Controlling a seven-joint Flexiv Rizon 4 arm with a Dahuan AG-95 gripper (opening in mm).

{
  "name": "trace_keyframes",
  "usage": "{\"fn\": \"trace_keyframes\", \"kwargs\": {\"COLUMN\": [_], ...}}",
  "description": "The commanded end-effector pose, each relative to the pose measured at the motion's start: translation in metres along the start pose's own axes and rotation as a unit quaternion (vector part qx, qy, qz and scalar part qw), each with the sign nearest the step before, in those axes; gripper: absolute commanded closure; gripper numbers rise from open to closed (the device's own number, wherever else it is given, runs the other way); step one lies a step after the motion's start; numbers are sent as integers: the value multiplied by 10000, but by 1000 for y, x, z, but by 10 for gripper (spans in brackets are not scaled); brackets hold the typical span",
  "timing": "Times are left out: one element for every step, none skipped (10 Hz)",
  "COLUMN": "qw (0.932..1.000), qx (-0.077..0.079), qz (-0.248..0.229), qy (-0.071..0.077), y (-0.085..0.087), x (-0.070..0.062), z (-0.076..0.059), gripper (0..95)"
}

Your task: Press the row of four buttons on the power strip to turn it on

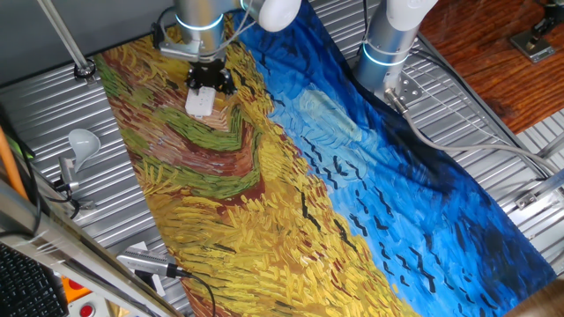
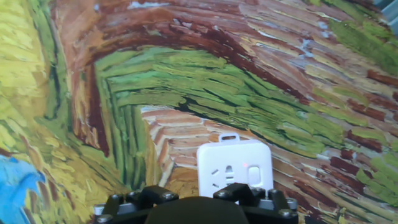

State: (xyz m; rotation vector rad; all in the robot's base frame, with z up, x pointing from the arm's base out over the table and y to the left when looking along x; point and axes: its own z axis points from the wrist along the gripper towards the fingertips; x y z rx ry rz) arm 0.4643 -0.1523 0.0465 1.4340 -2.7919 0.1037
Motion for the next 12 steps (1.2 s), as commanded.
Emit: {"fn": "trace_keyframes", "kwargs": {"qw": [10000, 9999, 9999, 9999, 10000, 10000, 9999, 9999, 9999, 9998, 9997, 9996], "qx": [41, 43, 33, 30, -23, -66, -93, -70, -41, -26, -19, -3], "qz": [0, -9, -13, -33, -37, -57, -9, 71, 153, 214, 246, 259], "qy": [71, 100, 160, 148, 26, -31, -52, -18, 27, 46, 58, 93], "y": [1, 1, 1, 1, 0, -3, -4, 1, 7, 11, 13, 17], "x": [0, 0, 0, 0, -5, -24, -57, -79, -105, -125, -135, -146], "z": [-3, -3, -3, -3, -1, 3, 8, 12, 17, 18, 18, 20], "gripper": [190, 380, 380, 380, 380, 380, 380, 380, 380, 380, 380, 380]}}
